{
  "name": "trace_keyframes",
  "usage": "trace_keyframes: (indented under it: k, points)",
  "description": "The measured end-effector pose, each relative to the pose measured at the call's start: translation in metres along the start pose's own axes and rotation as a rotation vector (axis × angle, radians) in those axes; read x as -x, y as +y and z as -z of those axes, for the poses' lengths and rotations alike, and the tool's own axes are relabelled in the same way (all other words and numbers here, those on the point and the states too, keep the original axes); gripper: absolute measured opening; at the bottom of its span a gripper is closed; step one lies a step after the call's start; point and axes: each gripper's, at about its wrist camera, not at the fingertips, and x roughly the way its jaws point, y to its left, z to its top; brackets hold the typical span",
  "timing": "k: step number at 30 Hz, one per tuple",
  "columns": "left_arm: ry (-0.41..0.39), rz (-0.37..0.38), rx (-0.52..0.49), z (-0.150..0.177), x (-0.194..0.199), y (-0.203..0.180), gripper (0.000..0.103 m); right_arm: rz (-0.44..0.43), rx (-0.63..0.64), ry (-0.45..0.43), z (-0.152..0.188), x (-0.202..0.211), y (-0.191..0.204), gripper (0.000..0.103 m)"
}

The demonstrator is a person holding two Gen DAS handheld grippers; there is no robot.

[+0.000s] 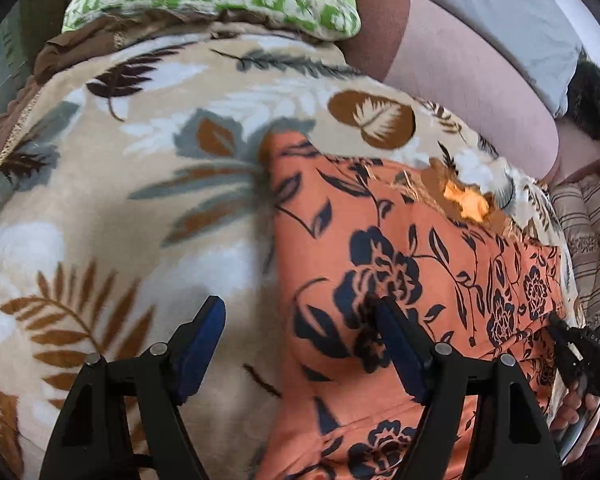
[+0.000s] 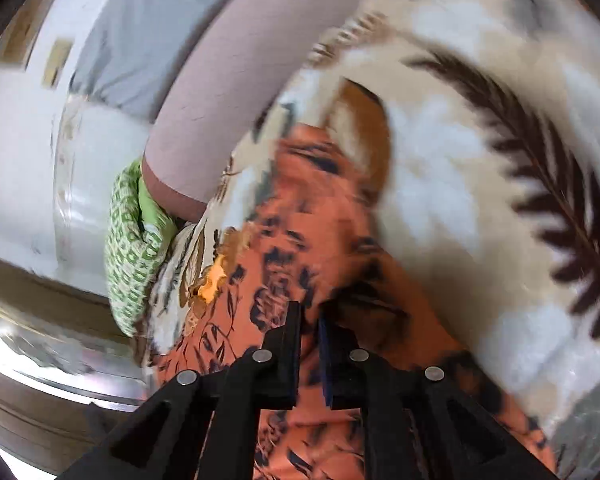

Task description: Fold small clothes

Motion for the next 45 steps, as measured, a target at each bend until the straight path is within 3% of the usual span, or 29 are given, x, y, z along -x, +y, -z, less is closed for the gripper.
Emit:
trace_keyframes:
  k: [2,5,11,14,16,21,24,25,27,30,34,36,37,41,43,44,45]
  points:
    - [-0.003,-0.028,-0.019,0.001,-0.001,-0.007,0.078,0.004,-0.013,0.028,-0.002,-0.002,-0.001,0.01]
    - [-0.033,-0.056,-0.038,0.001,0.003,-0.015,0.078,-0.018,0.058,-0.053,-0.013,0.015,0.014,0.01]
    - [-0.112,0.003,-0.069,-0.002,0.013,-0.035,0.078,-0.038,0.217,-0.202,-0.033,0.038,0.052,0.011]
    - [-0.089,-0.02,-0.091,0.0,0.003,-0.043,0.078,-0.015,0.326,-0.232,-0.03,0.032,0.075,0.011]
    - [-0.061,-0.07,-0.116,0.002,-0.005,-0.045,0.078,0.057,0.402,-0.289,-0.024,0.037,0.088,0.011]
    - [-0.04,-0.084,-0.113,0.004,-0.006,-0.038,0.078,0.006,0.357,-0.469,-0.023,0.072,0.086,0.011]
    - [-0.037,-0.079,-0.094,0.005,-0.007,-0.036,0.078,0.01,0.379,-0.512,-0.019,0.081,0.088,0.011]
    - [-0.04,-0.079,-0.094,0.006,-0.006,-0.037,0.078,0.014,0.407,-0.498,-0.019,0.078,0.092,0.011]
    - [-0.049,-0.082,-0.104,0.006,-0.005,-0.039,0.078,0.059,0.439,-0.362,-0.021,0.051,0.096,0.013]
    - [-0.053,-0.088,-0.112,0.006,-0.005,-0.041,0.078,0.108,0.399,-0.139,-0.019,-0.001,0.086,0.013]
    - [-0.027,-0.123,-0.128,0.008,-0.016,-0.04,0.078,0.188,0.281,0.081,-0.02,-0.049,0.049,0.014]
    - [0.004,-0.111,-0.112,0.01,-0.023,-0.038,0.078,0.143,0.245,0.061,-0.024,-0.041,0.044,0.013]
    - [0.004,-0.102,-0.1,0.01,-0.022,-0.037,0.078,0.164,0.272,0.066,-0.026,-0.036,0.051,0.013]
    - [-0.04,-0.09,-0.105,0.007,-0.011,-0.042,0.078,0.158,0.364,-0.078,-0.028,-0.011,0.064,0.014]
    - [-0.029,-0.129,-0.144,0.009,-0.017,-0.045,0.078,0.167,0.319,-0.061,-0.035,-0.016,0.052,0.015]
    - [-0.017,-0.142,-0.157,0.01,-0.022,-0.046,0.08,0.217,0.285,-0.007,-0.038,-0.026,0.041,0.015]
    - [0.004,-0.145,-0.165,0.012,-0.03,-0.045,0.081,0.203,0.265,0.028,-0.038,-0.03,0.034,0.015]
